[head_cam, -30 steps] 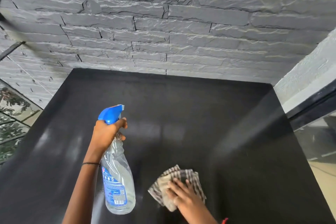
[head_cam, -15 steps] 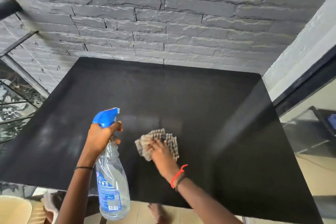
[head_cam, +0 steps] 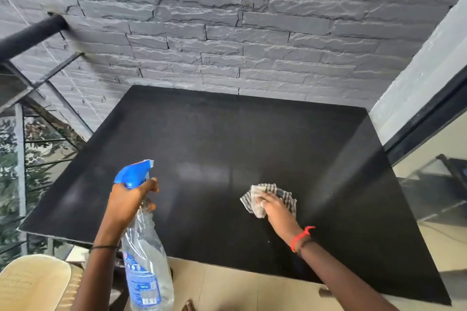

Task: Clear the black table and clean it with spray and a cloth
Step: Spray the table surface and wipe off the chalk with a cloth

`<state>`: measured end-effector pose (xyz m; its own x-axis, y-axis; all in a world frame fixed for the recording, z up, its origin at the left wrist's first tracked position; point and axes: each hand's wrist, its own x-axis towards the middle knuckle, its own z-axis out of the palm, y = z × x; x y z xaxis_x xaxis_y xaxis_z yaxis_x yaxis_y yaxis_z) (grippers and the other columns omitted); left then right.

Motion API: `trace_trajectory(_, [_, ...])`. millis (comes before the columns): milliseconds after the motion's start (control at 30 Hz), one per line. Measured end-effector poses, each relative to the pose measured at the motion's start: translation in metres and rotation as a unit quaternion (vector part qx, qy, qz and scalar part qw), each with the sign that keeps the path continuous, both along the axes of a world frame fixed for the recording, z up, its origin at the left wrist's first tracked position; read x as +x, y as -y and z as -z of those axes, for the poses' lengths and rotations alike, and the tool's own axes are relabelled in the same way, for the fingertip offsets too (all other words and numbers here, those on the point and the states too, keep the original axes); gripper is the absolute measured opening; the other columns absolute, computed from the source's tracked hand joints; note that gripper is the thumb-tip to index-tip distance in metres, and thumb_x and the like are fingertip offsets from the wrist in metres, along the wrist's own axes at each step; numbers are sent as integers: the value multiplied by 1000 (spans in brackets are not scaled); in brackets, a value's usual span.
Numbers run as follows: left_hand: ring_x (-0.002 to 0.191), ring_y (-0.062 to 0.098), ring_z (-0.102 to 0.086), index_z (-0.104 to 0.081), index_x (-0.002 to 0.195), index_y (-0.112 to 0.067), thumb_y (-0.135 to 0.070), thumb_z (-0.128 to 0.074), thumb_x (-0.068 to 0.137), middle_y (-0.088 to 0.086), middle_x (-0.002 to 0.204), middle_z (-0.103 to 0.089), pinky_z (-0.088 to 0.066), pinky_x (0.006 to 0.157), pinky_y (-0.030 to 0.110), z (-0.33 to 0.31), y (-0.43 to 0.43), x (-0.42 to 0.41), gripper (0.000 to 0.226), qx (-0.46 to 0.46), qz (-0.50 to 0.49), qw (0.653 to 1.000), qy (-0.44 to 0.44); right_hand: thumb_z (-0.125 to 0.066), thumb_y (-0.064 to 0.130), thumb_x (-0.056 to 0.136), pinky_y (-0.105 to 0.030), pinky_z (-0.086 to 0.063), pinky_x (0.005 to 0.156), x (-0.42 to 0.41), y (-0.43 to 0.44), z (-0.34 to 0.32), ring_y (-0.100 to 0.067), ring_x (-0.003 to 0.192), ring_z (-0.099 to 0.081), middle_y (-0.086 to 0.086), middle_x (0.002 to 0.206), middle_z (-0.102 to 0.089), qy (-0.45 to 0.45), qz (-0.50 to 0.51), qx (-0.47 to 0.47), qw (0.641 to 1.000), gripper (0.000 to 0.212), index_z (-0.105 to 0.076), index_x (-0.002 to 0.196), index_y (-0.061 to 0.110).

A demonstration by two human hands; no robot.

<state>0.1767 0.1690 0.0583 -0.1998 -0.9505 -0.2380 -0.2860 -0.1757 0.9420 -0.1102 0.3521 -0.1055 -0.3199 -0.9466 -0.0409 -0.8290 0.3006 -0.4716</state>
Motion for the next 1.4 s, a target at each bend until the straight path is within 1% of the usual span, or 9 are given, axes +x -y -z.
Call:
trace_trajectory(200, [40,16,-52,-61,74,-7,-4,-65,83,12,72,-63,-48,52,28,0,16,8,10,-4,1,1000,-10,-33,19,95,-48,-28,110,100,93,-14,-31,134,-36,-8,141,-45,-8,7,61,998,41,-53,130,13])
trace_trajectory(333, [35,15,-49,-60,76,-5,-2,-63,84,12,71,-61,-46,46,25,-5,33,8,9,-8,19,1000,-20,-35,29,74,-35,-48,90,168,83,9,-12,106,-55,17,107,-67,-18,-87,43,995,40,-73,86,33])
trace_trajectory(467, [35,11,-49,-60,84,-4,-2,-62,86,12,70,-61,-47,41,22,-9,52,16,4,-6,33,999,-36,-35,37,79,-29,-18,106,172,20,30,-9,109,-50,20,106,-62,-15,-126,20,992,41,-72,62,35])
trace_trajectory(633, [34,13,-50,-61,78,-6,-4,-63,86,12,72,-62,-47,46,23,-10,89,36,8,-1,48,999,-18,-39,31,92,-3,-6,105,107,26,-17,6,129,-34,33,126,-49,160,64,20,985,34,-58,104,56])
trace_trajectory(733, [31,14,-49,-60,74,-6,-4,-63,86,11,69,-61,-43,37,16,-9,104,46,13,-3,55,998,-14,-40,21,88,-1,-12,105,90,66,-7,3,129,-38,36,129,-42,76,64,-70,993,36,-61,114,34])
trace_trajectory(833, [31,14,-49,-59,74,-6,-4,-63,86,11,70,-61,-42,36,16,-7,120,56,13,0,60,998,-7,-42,20,81,-6,-15,107,115,130,-10,-23,117,-55,2,121,-62,29,69,-57,996,38,-71,99,4])
trace_trajectory(1033, [29,13,-47,-59,83,-2,0,-61,85,13,70,-59,-40,34,16,-3,150,72,4,3,70,998,-5,-37,25,69,-35,-40,94,232,160,0,-12,105,-58,12,103,-70,-54,-67,38,996,37,-74,72,28])
trace_trajectory(1267, [31,15,-49,-60,77,-6,-4,-63,85,12,73,-62,-42,36,18,5,184,94,9,14,78,997,5,-44,24,87,-27,-4,117,197,67,41,-4,141,-20,20,152,-21,-187,-41,-71,979,22,-56,103,34])
trace_trajectory(1400, [31,17,-50,-60,75,-8,-5,-64,85,10,72,-62,-42,37,18,10,194,97,11,13,79,997,7,-54,38,85,-30,-32,107,110,79,15,-3,110,-56,15,114,-66,-16,127,-126,984,22,-70,100,36])
